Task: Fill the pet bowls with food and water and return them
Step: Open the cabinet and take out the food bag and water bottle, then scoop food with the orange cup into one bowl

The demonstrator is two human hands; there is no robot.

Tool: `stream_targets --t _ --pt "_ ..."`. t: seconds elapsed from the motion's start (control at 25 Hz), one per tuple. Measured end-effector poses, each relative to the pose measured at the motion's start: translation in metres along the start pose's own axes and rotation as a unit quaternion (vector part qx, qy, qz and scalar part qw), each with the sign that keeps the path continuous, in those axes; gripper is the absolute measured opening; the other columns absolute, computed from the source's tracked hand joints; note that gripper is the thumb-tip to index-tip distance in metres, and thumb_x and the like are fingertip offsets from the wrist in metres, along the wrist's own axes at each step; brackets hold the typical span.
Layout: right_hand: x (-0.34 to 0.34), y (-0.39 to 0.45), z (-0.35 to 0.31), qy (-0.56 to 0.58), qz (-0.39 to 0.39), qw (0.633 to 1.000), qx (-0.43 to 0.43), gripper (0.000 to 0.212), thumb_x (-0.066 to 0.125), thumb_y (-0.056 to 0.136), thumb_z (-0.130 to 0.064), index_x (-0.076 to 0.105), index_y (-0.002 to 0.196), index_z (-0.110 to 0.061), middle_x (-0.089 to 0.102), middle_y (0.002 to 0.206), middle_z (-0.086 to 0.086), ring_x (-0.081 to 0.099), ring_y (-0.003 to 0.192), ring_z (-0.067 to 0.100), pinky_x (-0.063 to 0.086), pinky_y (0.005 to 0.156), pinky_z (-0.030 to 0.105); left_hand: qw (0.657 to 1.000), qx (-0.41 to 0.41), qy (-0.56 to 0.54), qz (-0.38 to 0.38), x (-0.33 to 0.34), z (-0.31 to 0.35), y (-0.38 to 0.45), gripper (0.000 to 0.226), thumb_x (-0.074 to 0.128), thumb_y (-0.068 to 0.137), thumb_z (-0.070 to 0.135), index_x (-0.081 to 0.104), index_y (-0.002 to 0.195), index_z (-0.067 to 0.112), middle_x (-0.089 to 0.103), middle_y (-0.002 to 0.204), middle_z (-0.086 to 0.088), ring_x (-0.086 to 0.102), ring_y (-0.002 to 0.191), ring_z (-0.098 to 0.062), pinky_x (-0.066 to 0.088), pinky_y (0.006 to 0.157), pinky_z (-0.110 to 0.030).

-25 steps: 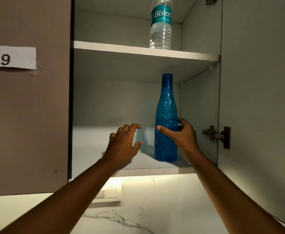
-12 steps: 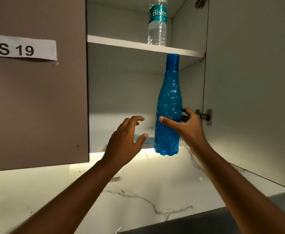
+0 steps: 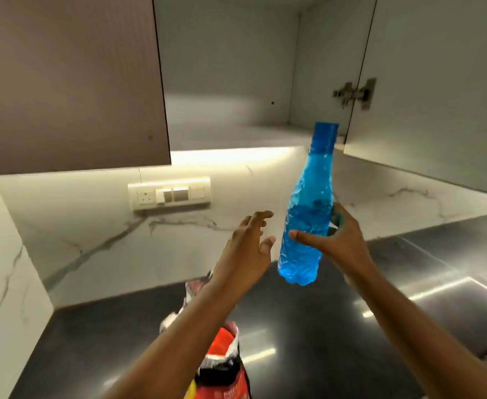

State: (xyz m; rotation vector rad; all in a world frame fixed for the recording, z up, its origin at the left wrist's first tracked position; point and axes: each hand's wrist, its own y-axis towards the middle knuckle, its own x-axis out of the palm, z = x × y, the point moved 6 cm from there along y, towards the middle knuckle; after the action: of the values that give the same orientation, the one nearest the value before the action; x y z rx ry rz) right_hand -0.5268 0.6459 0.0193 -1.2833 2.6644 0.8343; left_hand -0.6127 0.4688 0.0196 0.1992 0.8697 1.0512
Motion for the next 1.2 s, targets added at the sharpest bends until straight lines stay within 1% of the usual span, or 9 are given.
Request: stream_targets --t 0.08,0.16,0.32,0.52,0.64,0.8,0.88,1.04,1.2 --pt "0.005 -0.037 0.036 0.011 -0.014 0.999 0.039 0.068 0.096 0.064 -0.028 0.059 0.121 -0.025 0.072 0.113 -0.006 0.071 0.103 0.012 0.061 0.088 0.036 0.999 -0.039 -0.016 -0.034 0.029 -0.016 -0.03 0.047 0.059 0.093 0.017 0.048 0.137 0.026 0.058 0.133 -0.001 0.06 0.117 -0.017 0.052 0.099 -0.038" --pt "0.011 -0.071 0.074 0.009 -0.035 0.996 0.078 0.07 0.097 0.062 -0.027 0.058 0.119 -0.029 0.072 0.112 -0.007 0.071 0.102 0.008 0.062 0.086 0.032 0.995 -0.073 -0.021 -0.061 0.057 -0.031 -0.059 0.047 0.056 0.093 0.014 0.046 0.138 0.024 0.055 0.137 -0.002 0.058 0.121 -0.019 0.05 0.102 -0.04" --pt "0.022 -0.126 0.152 -0.03 -0.067 0.986 0.15 0.071 0.098 0.057 -0.028 0.057 0.115 -0.033 0.072 0.108 -0.01 0.07 0.101 0.005 0.061 0.087 0.033 0.984 -0.131 0.016 -0.12 0.117 -0.072 -0.117 0.056 0.05 0.093 0.001 0.041 0.145 0.02 0.048 0.142 -0.002 0.053 0.128 -0.018 0.043 0.106 -0.029" --pt "0.033 -0.167 0.226 -0.077 -0.143 0.969 0.187 0.08 0.095 0.053 -0.021 0.051 0.119 -0.035 0.069 0.109 -0.009 0.067 0.105 0.007 0.057 0.09 0.029 0.945 -0.276 0.013 -0.173 0.184 -0.122 -0.175 0.059 0.05 0.092 0.0 0.037 0.146 0.017 0.041 0.151 -0.006 0.042 0.138 -0.019 0.031 0.11 -0.023" --pt "0.037 -0.175 0.251 -0.076 -0.181 0.963 0.186 0.08 0.095 0.057 -0.019 0.05 0.122 -0.033 0.067 0.112 -0.011 0.066 0.106 0.005 0.056 0.088 0.024 0.928 -0.329 0.007 -0.176 0.205 -0.135 -0.191 0.062 0.049 0.09 -0.003 0.035 0.147 0.019 0.037 0.154 -0.006 0.039 0.14 -0.021 0.032 0.111 -0.026" --pt "0.041 -0.166 0.273 -0.046 -0.194 0.961 0.192 0.077 0.095 0.06 -0.017 0.051 0.122 -0.028 0.067 0.111 -0.012 0.064 0.103 -0.005 0.054 0.083 0.018 0.915 -0.367 -0.002 -0.168 0.223 -0.142 -0.204 0.064 0.048 0.09 -0.003 0.034 0.149 0.016 0.036 0.155 -0.008 0.036 0.143 -0.022 0.031 0.115 -0.031" --pt "0.043 -0.161 0.28 -0.03 -0.205 0.959 0.192 0.077 0.095 0.061 -0.017 0.05 0.123 -0.029 0.066 0.112 -0.013 0.064 0.104 -0.005 0.054 0.083 0.017 0.912 -0.379 -0.004 -0.159 0.228 -0.145 -0.21 0.064 0.05 0.09 -0.002 0.034 0.149 0.016 0.038 0.154 -0.009 0.036 0.143 -0.022 0.031 0.116 -0.031" --pt "0.045 -0.159 0.289 -0.03 -0.239 0.955 0.175 0.084 0.095 0.064 -0.027 0.045 0.132 -0.031 0.064 0.12 -0.017 0.061 0.111 -0.007 0.053 0.09 0.015 0.908 -0.397 -0.018 -0.135 0.231 -0.148 -0.216 0.065 0.047 0.089 -0.006 0.037 0.147 0.02 0.04 0.153 -0.008 0.036 0.143 -0.019 0.032 0.116 -0.031" --pt "0.041 -0.177 0.31 -0.065 -0.26 0.944 0.192 0.097 0.096 0.06 -0.034 0.042 0.14 -0.027 0.057 0.13 -0.014 0.057 0.12 0.0 0.05 0.099 0.024 0.907 -0.406 -0.02 -0.11 0.223 -0.147 -0.218 0.059 0.053 0.092 0.002 0.04 0.145 0.025 0.044 0.148 -0.007 0.04 0.14 -0.018 0.037 0.111 -0.03"
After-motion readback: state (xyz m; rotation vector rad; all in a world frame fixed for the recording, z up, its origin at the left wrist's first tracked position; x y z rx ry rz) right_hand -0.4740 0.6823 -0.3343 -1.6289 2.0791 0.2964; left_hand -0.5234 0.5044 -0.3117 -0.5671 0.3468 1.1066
